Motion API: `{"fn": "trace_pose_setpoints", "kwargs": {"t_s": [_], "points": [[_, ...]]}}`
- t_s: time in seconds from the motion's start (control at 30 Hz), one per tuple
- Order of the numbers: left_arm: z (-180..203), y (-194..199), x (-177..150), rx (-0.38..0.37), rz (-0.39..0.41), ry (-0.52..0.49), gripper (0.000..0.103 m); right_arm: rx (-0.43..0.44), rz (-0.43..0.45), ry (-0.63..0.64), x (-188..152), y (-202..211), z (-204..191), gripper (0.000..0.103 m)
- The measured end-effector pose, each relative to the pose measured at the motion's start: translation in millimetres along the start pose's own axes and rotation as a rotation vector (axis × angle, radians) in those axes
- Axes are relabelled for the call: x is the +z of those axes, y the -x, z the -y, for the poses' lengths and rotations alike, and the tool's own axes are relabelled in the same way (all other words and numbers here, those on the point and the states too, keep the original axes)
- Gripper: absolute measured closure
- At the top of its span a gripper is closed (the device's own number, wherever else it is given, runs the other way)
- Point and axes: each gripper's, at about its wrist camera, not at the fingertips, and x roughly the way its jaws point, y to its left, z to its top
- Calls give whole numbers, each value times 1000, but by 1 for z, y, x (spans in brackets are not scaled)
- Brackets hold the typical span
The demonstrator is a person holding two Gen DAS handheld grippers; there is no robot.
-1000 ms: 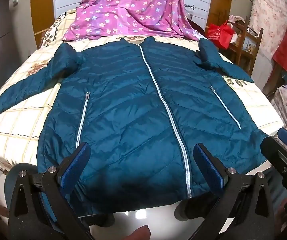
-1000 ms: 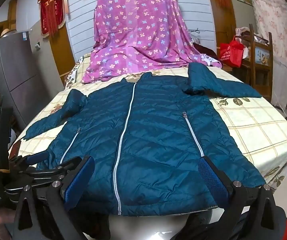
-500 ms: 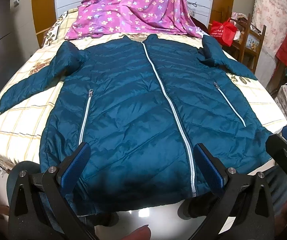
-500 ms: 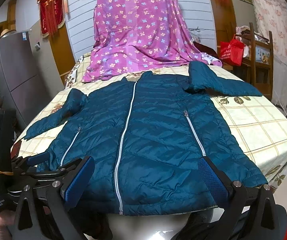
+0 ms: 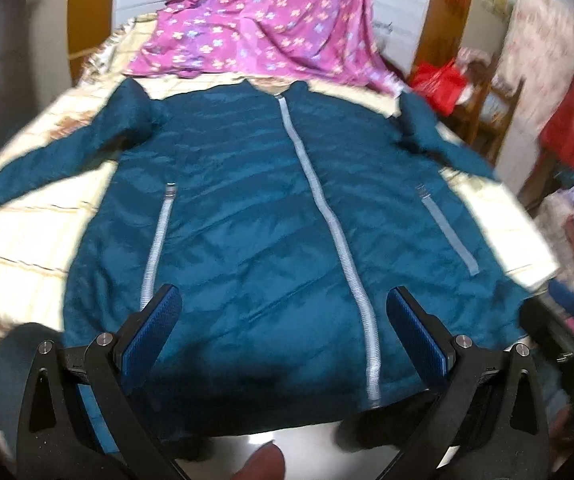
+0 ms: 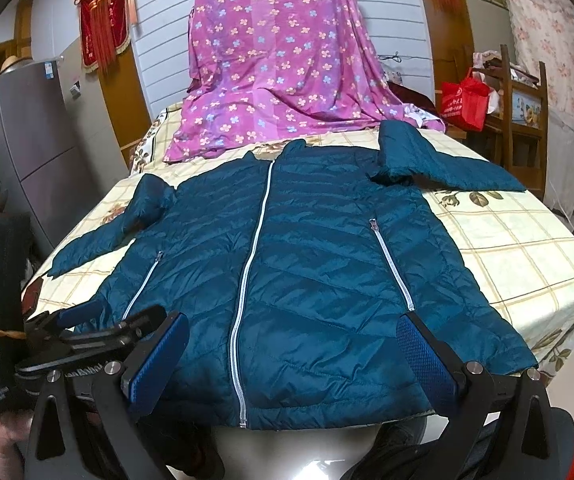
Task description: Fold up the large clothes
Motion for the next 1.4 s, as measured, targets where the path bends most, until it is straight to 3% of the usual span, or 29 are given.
{"fn": "trace_pose_setpoints", "kwargs": {"t_s": [0.07, 0.53, 0.83, 1.07, 1.23, 1.3, 1.4], "points": [[1, 0, -1, -34, -11, -8, 0, 2, 0, 1, -1, 0, 0, 0], [-8, 2, 10, 72, -11, -9, 0, -6, 18, -14, 8, -3, 1, 0], [-29, -17, 59, 168, 27, -29, 0, -12, 33, 91, 50, -15, -3, 0], [-44, -56, 114, 236, 16, -39, 0, -28, 63, 163, 98, -56, 3, 0], [-43, -82, 138, 252, 25, -73, 0, -24, 141, 175, 125, -94, 9, 0], [-40, -94, 142, 255, 25, -92, 0, -24, 172, 189, 130, -115, 13, 0], [-38, -118, 145, 270, 20, -121, 0, -51, 151, 182, 127, -149, 23, 0]]}}
